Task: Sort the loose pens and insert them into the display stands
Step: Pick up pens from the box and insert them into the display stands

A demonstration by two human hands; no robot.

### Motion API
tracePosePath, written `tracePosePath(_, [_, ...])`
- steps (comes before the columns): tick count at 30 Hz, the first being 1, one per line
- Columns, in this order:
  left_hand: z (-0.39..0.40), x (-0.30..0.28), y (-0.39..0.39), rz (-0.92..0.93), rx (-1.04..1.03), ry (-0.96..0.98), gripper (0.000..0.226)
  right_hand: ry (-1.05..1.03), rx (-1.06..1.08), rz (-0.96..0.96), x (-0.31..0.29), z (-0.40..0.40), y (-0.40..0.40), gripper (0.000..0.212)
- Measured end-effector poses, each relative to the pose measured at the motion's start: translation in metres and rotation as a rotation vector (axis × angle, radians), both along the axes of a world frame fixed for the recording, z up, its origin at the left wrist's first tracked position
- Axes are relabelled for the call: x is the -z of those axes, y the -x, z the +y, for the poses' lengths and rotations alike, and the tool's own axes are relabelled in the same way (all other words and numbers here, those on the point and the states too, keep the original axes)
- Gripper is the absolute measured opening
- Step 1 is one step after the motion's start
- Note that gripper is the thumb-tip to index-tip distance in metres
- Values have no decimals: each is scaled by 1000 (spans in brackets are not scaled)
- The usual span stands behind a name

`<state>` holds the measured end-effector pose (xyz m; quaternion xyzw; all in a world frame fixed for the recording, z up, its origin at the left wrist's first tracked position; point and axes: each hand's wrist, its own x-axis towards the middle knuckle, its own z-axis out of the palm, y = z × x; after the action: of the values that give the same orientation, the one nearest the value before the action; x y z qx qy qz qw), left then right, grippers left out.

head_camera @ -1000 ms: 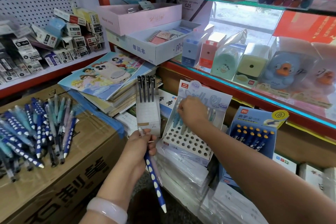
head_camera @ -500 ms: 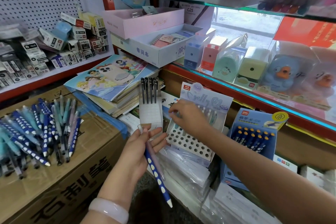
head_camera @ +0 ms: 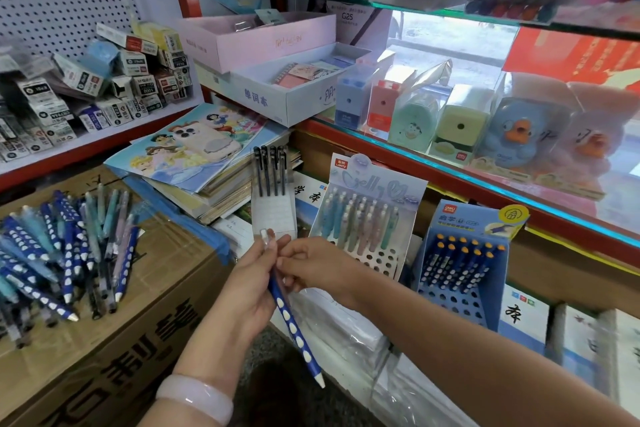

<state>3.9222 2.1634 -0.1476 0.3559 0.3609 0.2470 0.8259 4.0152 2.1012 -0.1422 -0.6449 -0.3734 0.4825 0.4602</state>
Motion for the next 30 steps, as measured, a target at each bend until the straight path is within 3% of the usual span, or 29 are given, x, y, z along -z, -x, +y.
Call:
tracePosePath(5, [0, 5, -3, -65, -34, 86, 29, -100, 185, 63, -2, -16, -11, 15])
tracePosePath(10, [2, 10, 0, 142, -173, 160, 23, -145, 607, -265, 8, -39, -60, 11])
tracePosePath(13, [3, 14, 0, 200, -184, 123, 29, -126, 737, -542, 20, -48, -85, 7])
tracePosePath(18, [10, 18, -1, 208, -203, 128, 24, -103, 713, -794, 34, -56, -95, 8])
tracePosePath(22, [9, 17, -3, 213, -203, 100, 26, -33, 695, -781, 43, -52, -95, 6])
tracePosePath(26, [9, 10, 1, 91, -240, 237, 25, -35, 690, -790, 46, -51, -95, 5])
tracePosePath(30, [11, 10, -2, 112, -275, 252, 30, -15, 662, -809, 50, -49, -96, 6])
